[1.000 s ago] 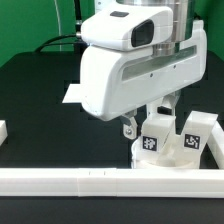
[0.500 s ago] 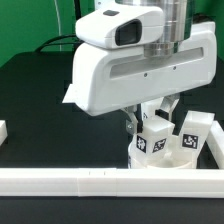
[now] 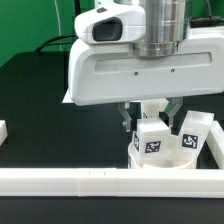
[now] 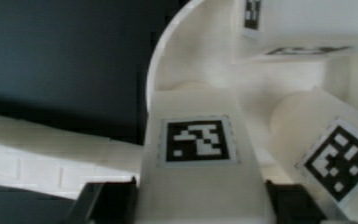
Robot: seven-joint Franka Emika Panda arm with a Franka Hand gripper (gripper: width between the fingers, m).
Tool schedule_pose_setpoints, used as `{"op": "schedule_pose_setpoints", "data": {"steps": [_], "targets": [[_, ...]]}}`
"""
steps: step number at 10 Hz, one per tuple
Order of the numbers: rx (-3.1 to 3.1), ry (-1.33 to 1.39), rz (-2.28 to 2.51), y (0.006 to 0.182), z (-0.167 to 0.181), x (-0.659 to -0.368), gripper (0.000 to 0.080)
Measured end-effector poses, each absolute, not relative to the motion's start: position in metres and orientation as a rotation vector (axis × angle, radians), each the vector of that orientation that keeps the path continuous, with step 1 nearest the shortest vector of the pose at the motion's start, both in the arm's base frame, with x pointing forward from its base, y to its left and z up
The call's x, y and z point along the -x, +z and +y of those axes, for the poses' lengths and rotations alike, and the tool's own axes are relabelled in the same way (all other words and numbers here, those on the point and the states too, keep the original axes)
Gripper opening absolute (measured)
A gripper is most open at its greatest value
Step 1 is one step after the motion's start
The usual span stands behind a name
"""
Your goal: Assemble stool
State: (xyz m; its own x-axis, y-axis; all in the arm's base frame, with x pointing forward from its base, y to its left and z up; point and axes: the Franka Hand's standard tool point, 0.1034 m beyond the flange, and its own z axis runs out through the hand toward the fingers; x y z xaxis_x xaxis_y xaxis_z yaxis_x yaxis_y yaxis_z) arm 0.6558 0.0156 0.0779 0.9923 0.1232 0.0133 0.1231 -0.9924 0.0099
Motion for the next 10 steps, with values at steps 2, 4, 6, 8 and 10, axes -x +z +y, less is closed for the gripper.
{"op": "schedule_pose_setpoints", "data": {"steps": [2, 4, 6, 8, 10], "targets": [[-3.133, 0.035, -0.105, 0.0779, 0.0158, -0.6568, 0.0341], [-3.122, 0.043, -0.294, 0.0779, 0.0162, -0.6574, 0.0341], [-3.087, 0.045, -0.568, 0.0780, 0.0168, -0.6576, 0.0341], [-3.043, 0.045, -0.790, 0.0780, 0.0172, -0.6576, 0.0341], [-2.980, 0.041, -1.027, 0.0778, 0.0184, -0.6575, 0.0341]]}}
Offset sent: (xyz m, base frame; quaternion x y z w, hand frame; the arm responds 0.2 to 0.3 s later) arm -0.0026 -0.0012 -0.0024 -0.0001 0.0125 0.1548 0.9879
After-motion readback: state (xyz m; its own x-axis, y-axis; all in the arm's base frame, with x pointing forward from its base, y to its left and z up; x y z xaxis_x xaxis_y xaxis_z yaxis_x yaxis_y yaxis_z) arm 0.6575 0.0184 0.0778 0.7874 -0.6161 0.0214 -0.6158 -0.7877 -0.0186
